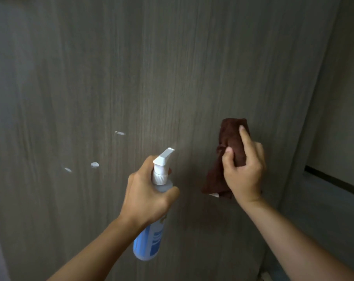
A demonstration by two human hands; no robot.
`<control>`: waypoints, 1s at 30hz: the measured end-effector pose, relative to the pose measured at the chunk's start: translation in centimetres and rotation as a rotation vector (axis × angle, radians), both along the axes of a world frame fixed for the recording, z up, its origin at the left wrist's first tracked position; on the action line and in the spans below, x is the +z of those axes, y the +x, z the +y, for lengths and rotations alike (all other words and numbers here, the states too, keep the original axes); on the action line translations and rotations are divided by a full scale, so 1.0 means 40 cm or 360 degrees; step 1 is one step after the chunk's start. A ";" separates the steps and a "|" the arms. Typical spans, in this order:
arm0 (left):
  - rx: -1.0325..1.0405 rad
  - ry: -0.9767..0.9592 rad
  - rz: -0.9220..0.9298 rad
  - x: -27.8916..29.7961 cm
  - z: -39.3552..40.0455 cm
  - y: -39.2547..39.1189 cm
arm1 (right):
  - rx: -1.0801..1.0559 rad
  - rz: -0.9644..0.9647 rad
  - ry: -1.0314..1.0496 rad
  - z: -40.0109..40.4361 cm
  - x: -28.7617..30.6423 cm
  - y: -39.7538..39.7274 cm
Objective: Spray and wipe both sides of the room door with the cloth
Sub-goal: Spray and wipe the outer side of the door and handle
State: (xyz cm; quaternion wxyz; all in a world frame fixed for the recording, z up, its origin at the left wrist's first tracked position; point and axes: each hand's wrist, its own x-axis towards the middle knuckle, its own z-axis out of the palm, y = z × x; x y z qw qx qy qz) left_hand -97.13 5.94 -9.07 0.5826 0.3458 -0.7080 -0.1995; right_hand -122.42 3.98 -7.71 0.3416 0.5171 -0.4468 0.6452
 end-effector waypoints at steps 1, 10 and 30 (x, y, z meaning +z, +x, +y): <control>0.0003 -0.0024 -0.0015 -0.001 0.004 -0.011 | 0.0011 -0.0023 0.0019 0.005 -0.009 -0.010; 0.0005 -0.0009 -0.0044 -0.005 0.017 -0.056 | -0.0040 -0.0064 0.0184 0.034 -0.030 -0.028; 0.0265 -0.0116 0.0239 0.052 0.005 0.157 | -0.0489 0.0181 0.0331 -0.150 -0.085 0.338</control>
